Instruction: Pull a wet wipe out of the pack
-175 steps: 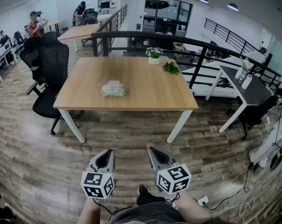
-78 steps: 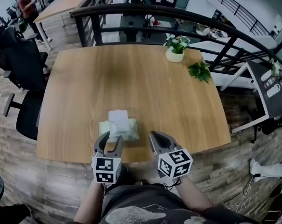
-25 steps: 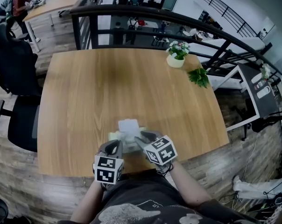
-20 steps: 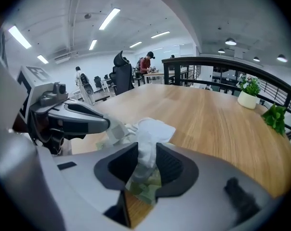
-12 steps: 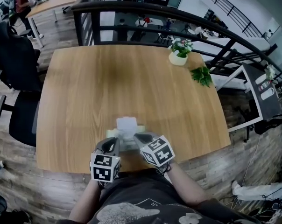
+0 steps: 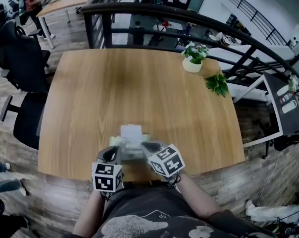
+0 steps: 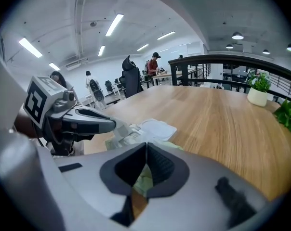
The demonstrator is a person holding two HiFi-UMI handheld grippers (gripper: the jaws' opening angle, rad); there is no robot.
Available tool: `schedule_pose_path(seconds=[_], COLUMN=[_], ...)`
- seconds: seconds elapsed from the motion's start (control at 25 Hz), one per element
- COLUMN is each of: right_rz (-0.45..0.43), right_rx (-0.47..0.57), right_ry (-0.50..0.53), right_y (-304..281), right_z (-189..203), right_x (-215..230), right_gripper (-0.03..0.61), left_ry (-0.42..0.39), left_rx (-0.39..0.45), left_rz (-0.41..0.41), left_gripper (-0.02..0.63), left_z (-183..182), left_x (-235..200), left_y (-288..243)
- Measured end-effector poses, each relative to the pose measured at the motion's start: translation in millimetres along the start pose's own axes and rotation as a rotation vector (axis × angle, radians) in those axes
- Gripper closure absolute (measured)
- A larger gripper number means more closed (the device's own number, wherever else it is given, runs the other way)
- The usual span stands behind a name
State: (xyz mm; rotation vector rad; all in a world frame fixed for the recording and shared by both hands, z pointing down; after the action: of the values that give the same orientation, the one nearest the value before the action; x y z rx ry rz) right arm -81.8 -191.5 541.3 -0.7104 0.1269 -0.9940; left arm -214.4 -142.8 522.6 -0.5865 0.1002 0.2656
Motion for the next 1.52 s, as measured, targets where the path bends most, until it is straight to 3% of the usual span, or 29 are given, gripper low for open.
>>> schedule_pose_path(seconds=[0.56,1.52], right_rz=[-0.044,0.012], right_rx=[0.021,0.047], right_ry=[-0.033,-0.073], right_y=[14,40], right_z=[6,19], right_x=[13,37], right_gripper=[0.549,0.549], left_ry=[-0.001,-0.027], left_rx=[-0.015,-0.02], left_rz=[-0.055,-0.082], left_gripper=[0.598,0.598], left_z=[1,4], left_x=[6,15], left_y=[2,5])
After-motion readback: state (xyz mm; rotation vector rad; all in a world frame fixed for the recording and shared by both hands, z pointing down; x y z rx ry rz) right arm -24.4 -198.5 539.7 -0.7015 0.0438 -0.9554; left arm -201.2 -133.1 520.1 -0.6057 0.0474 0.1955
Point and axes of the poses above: the fingertips, and each gripper's own axes: y backward along the fingers, x to its right, z out of its underside, the point moved 5 cm from there along y, backward along the fingers, and after that the axes turned 6 degrees about x, right-handed, at the moved point
